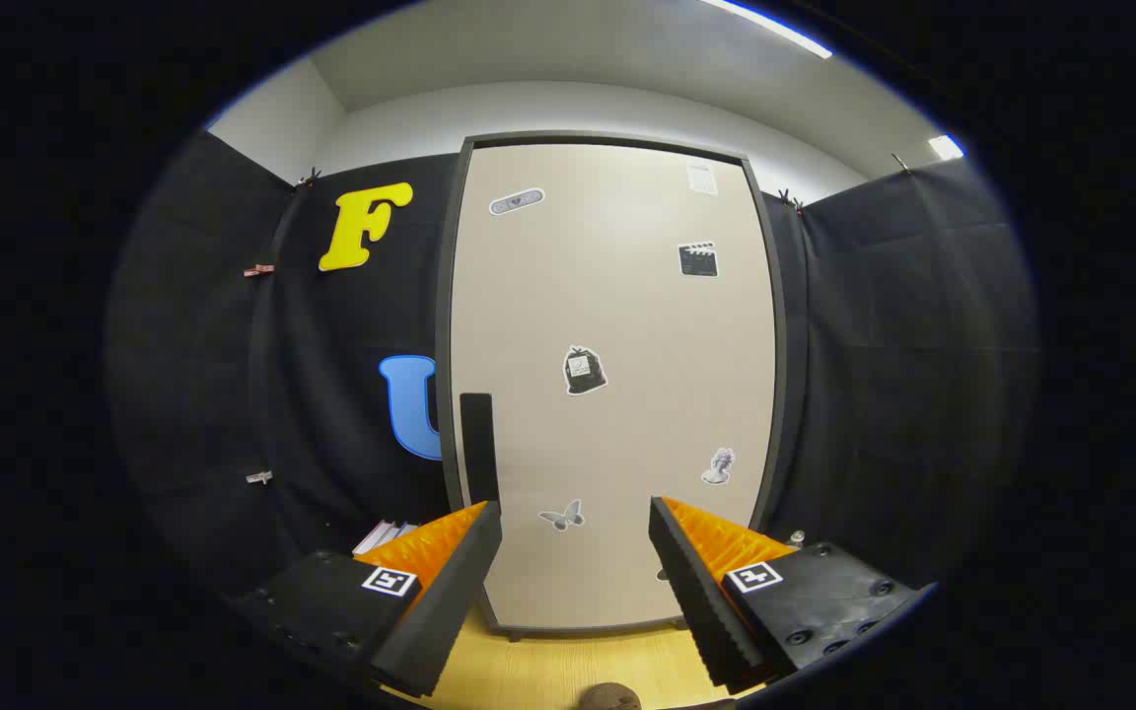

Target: Open the shoe cabinet door, grab the shoes and put them into the shoe cabinet, then close the shoe cabinet door.

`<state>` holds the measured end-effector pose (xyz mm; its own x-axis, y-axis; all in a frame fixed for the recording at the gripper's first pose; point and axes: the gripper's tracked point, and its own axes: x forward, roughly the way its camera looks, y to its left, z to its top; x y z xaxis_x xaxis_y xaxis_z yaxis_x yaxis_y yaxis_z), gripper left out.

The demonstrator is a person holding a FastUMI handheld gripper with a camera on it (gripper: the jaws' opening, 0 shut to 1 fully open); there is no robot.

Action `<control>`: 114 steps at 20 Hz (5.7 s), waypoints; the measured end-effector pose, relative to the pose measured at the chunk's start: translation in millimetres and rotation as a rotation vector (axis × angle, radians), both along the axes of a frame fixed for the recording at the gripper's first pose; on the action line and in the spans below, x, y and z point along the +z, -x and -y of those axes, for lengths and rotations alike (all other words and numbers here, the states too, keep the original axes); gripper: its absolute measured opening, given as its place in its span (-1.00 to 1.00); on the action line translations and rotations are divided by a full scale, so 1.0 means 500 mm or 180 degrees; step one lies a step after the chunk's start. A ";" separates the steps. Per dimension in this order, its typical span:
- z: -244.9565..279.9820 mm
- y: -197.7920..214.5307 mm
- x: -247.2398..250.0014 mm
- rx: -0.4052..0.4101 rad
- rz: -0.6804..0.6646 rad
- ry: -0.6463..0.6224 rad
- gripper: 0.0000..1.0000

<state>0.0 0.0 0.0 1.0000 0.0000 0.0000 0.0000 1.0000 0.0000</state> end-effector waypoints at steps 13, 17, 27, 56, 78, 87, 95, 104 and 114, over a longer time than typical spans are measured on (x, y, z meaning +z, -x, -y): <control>-0.008 -0.016 0.002 0.0042 0.0008 -0.0026 0.96; -0.019 -0.024 0.000 0.0080 0.0010 -0.0036 0.96; -0.137 -0.123 -0.027 0.0323 -0.0009 -0.0023 0.95; -0.175 -0.280 -0.077 0.0042 -0.0140 -0.0022 -0.40; 0.118 0.135 -0.055 0.0543 -0.0302 -0.0073 -0.41; 0.268 0.219 -0.042 0.0519 -0.0309 0.0016 -0.42; 0.433 0.321 -0.003 0.0092 -0.0158 0.0007 -0.43; 0.430 0.398 -0.001 0.0087 0.0017 0.0154 -0.43; 0.212 0.335 -0.210 0.0548 -0.0240 -0.0087 -0.43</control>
<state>-167.5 -106.1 -104.8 0.9824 0.1721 -0.0725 -0.1700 0.9849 0.0336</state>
